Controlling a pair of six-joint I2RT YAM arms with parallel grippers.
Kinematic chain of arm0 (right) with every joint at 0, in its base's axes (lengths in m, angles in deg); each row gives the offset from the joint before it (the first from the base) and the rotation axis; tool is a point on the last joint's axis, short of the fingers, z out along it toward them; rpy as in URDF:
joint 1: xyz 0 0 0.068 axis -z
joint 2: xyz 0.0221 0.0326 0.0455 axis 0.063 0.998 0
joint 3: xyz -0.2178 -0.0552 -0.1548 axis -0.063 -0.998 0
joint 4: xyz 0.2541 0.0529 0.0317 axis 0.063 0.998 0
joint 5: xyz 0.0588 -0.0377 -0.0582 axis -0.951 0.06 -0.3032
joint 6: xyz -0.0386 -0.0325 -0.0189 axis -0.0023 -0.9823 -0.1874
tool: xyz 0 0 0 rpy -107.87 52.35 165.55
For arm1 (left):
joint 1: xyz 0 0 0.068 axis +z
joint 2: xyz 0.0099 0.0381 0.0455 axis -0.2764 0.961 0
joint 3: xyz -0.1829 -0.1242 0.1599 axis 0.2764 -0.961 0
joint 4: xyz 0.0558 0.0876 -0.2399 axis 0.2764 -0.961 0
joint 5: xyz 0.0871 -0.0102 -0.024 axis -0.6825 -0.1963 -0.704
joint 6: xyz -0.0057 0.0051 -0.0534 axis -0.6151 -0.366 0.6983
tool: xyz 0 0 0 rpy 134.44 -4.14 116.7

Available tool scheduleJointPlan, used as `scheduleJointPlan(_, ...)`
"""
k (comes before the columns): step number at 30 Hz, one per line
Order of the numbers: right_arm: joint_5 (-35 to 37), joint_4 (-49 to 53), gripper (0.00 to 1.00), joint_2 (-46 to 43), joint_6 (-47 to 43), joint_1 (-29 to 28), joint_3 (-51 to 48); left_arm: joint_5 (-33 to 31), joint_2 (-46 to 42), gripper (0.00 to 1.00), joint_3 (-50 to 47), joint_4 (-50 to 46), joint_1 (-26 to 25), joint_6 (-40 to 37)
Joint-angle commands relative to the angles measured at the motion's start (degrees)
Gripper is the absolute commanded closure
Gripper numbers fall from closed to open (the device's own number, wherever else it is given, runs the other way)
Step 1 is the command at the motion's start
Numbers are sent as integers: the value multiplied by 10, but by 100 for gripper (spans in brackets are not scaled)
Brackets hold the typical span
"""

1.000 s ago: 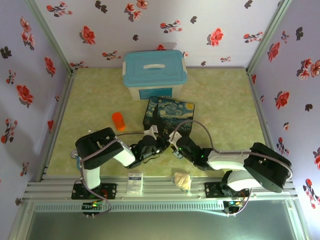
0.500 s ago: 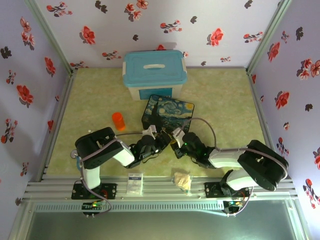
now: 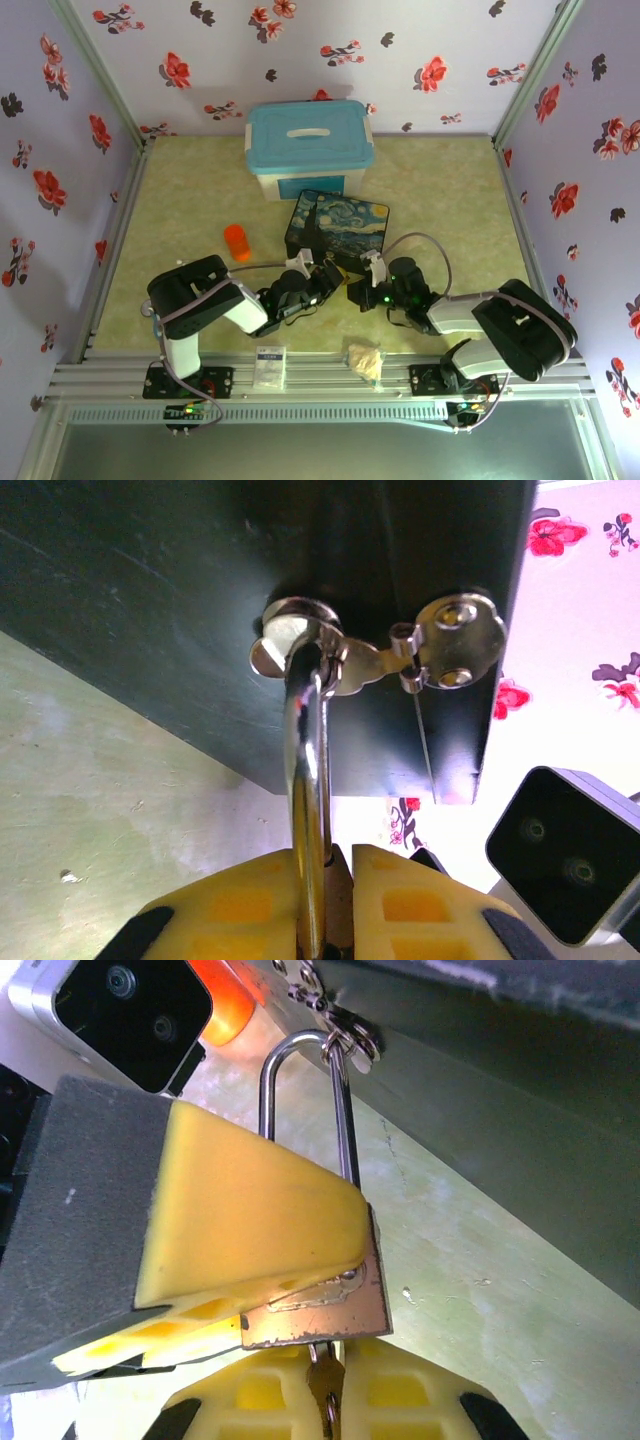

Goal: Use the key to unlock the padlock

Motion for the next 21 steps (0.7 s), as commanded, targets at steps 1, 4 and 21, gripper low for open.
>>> scheduleJointPlan(1,-4,19,84,-19,30,11,28,7,-14,100,-11,20,-4,-8)
scheduleJointPlan(4,21,31,67,-48,30,11,19,2,-19,100,-16,15,-4,-10)
scheduleJointPlan(21,254,204,55,-145,94,11,41,36,-58,100,-8,-154,14,-65)
